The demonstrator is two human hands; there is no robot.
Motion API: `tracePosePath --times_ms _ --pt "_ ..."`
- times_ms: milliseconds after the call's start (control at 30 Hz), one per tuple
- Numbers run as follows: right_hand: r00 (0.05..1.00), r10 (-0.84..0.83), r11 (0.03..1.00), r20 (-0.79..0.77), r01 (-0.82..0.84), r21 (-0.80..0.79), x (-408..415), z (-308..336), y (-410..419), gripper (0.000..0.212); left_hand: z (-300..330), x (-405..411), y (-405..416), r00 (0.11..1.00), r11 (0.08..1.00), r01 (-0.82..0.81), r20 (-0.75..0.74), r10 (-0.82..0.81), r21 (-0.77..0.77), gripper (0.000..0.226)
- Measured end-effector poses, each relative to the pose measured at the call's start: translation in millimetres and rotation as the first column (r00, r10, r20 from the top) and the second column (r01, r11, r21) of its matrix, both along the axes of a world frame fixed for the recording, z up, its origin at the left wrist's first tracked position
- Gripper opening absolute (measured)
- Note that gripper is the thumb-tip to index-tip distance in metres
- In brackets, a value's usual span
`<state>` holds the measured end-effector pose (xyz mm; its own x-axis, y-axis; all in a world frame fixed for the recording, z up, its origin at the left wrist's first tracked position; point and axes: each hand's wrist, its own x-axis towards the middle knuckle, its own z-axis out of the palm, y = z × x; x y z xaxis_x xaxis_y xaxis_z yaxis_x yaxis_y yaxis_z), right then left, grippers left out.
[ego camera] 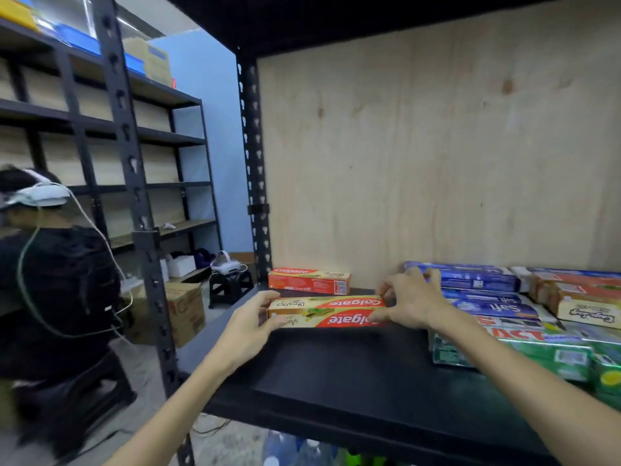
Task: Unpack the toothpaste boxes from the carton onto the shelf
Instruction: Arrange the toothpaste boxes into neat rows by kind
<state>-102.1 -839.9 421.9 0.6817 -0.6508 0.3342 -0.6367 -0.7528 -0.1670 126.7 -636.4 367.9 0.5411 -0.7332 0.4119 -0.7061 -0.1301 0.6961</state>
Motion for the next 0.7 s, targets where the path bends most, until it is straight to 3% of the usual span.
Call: tracePosePath --times_ms 300,700 --pt "0.999 0.012 1.000 -0.047 -0.011 0.021 12.9 -15.4 14.8 0.052 -13.5 11.5 8.4 0.995 0.999 -0.042 -0.091 0.042 0.001 0.059" --pt "1.000 -0.001 0.998 -0.008 0.001 0.066 6.1 -29.4 31.1 0.053 -12.0 -2.0 12.9 0.995 0.994 -0.101 0.016 0.100 0.033 0.063"
